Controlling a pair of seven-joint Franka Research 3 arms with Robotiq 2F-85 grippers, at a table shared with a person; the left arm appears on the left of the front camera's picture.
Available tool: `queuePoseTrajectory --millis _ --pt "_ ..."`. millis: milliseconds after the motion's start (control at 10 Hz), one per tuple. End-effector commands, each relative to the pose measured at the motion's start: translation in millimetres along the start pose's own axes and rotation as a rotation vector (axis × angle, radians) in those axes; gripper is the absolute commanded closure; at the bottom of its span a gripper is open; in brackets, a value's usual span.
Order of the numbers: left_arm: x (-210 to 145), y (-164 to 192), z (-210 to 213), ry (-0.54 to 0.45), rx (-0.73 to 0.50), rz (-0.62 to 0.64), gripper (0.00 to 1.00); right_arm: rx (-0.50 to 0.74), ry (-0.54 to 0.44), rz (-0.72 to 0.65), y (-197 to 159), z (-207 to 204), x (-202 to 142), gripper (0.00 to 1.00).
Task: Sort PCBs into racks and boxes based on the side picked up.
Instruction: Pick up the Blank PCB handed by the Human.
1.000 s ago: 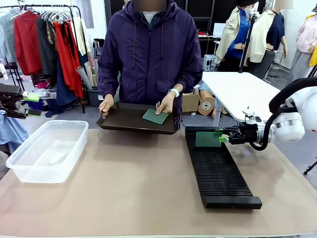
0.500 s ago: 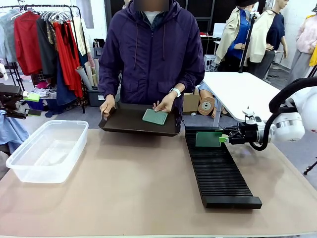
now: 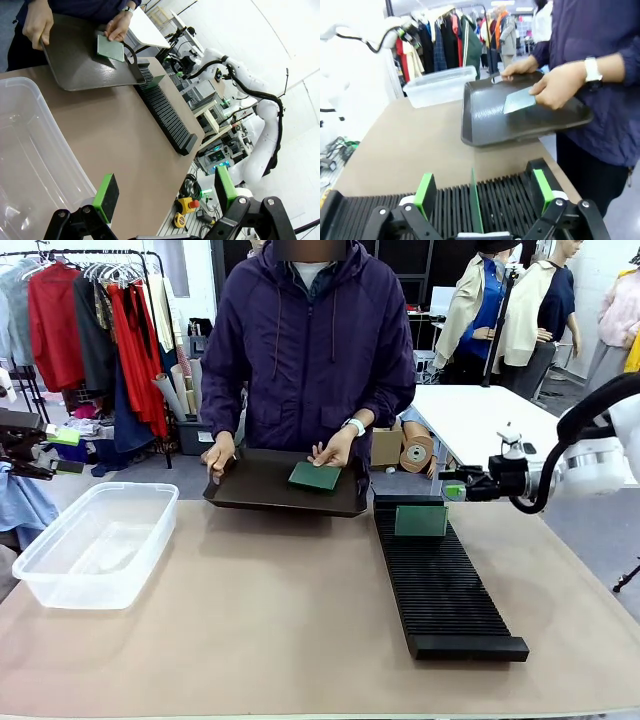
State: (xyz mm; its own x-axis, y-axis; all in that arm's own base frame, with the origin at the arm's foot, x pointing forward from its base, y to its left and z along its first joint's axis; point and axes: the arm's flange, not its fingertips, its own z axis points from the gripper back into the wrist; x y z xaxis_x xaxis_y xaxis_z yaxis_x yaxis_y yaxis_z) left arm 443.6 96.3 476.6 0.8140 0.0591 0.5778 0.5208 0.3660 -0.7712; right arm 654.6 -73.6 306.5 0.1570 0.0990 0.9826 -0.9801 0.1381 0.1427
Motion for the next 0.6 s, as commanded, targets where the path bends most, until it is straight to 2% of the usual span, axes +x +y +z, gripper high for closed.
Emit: queuePoseTrajectory --millis 0,200,400,500 --pt "0.8 -1.4 0.6 -0.003 -0.001 -0.003 0.0 0.019 0.007 -0.091 28.7 -6.4 25.8 0.0" --pt "0.8 -1.4 0.6 -0.003 -0.001 -0.003 0.0 0.133 -0.013 -0.255 51.5 -17.1 51.4 0.0" --pt "0.8 -1.4 0.6 -0.003 -0.001 -0.003 0.0 0.177 0.006 -0.492 70.3 -25.9 64.1 0.0" --pt "0.8 -1.4 0.6 -0.003 -0.001 -0.003 0.0 0.218 -0.046 -0.624 80.9 -30.8 69.8 0.0"
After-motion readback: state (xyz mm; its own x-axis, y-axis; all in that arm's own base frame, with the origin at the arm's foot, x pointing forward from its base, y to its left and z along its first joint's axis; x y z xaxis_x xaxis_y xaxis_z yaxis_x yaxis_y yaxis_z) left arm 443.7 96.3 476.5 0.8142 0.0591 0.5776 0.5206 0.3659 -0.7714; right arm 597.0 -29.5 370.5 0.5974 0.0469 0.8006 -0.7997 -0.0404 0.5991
